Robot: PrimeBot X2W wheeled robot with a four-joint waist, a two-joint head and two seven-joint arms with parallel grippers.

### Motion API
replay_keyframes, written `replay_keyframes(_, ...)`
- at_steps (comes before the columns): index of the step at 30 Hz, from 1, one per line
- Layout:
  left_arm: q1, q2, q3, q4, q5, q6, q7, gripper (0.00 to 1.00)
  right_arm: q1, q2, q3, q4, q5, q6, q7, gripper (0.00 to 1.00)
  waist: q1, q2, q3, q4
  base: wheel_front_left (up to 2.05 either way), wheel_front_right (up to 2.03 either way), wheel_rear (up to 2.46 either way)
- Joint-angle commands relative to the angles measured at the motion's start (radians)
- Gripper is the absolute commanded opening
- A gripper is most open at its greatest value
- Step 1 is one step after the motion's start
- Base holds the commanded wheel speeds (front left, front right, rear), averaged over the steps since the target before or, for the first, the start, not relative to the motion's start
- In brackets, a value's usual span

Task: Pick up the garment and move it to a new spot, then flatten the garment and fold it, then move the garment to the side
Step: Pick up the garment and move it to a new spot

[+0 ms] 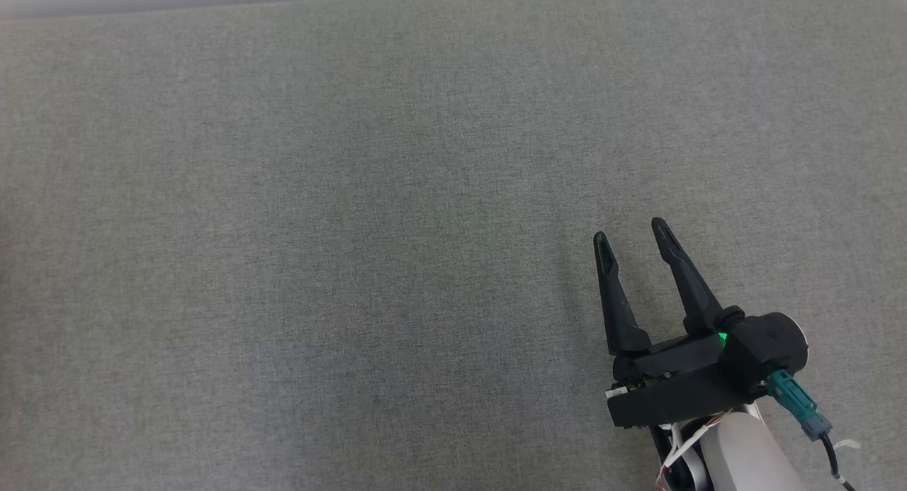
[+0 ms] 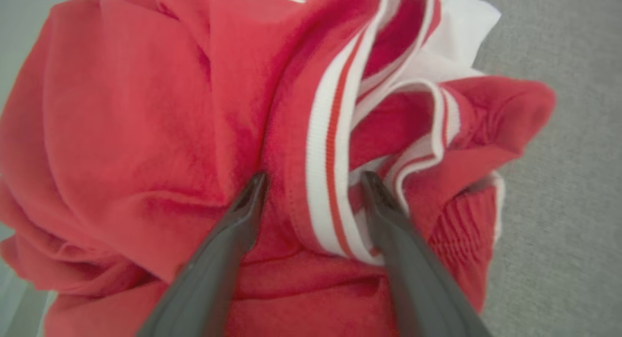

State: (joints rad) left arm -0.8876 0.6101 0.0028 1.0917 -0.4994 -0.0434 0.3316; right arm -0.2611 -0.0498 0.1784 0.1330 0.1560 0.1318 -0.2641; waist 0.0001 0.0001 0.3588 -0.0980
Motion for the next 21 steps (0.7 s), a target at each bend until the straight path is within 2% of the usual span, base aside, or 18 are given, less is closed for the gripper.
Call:
replay_keyframes(1, -0.013, 0.002, -0.005, 0.013, 0.003, 0.001, -0.014, 1.00, 0.004, -0.001, 0.000, -0.004, -0.012, -0.002, -0.002, 1.00, -0.0001, -0.0001, 0.000, -0.002, 0.00, 0.00, 0.00)
replay_keyframes(2, -0.018, 0.003, -0.006, 0.016, 0.005, 0.002, -0.032, 1.00, 0.003, -0.001, -0.001, -0.004, -0.012, -0.002, -0.002, 1.00, -0.0001, -0.0001, -0.001, -0.002, 0.00, 0.00, 0.00)
replay_keyframes(3, -0.022, 0.008, -0.012, 0.013, 0.015, 0.002, -0.063, 0.01, 0.004, -0.001, -0.002, -0.005, -0.013, -0.002, -0.002, 1.00, -0.0001, -0.0001, -0.002, -0.001, 0.00, 0.00, 0.00)
replay_keyframes(9, -0.044, 0.015, -0.024, 0.019, 0.032, -0.010, -0.175, 0.00, 0.018, -0.001, -0.004, 0.004, -0.007, -0.002, -0.002, 1.00, -0.0001, -0.0001, -0.031, 0.014, 0.00, 0.00, 0.00)
replay_keyframes(13, -0.091, 0.007, -0.036, -0.005, 0.037, -0.034, -0.253, 0.00, 0.029, -0.001, -0.014, 0.015, 0.003, -0.002, -0.002, 1.00, -0.0001, -0.0001, -0.068, 0.037, 0.00, 0.00, 0.00)
replay_keyframes(21, -0.233, -0.031, -0.095, -0.134, 0.045, -0.076, -0.392, 0.00, 0.046, -0.001, -0.026, 0.032, 0.016, -0.002, -0.002, 1.00, -0.0001, -0.0001, -0.144, 0.060, 0.00, 0.00, 0.00)
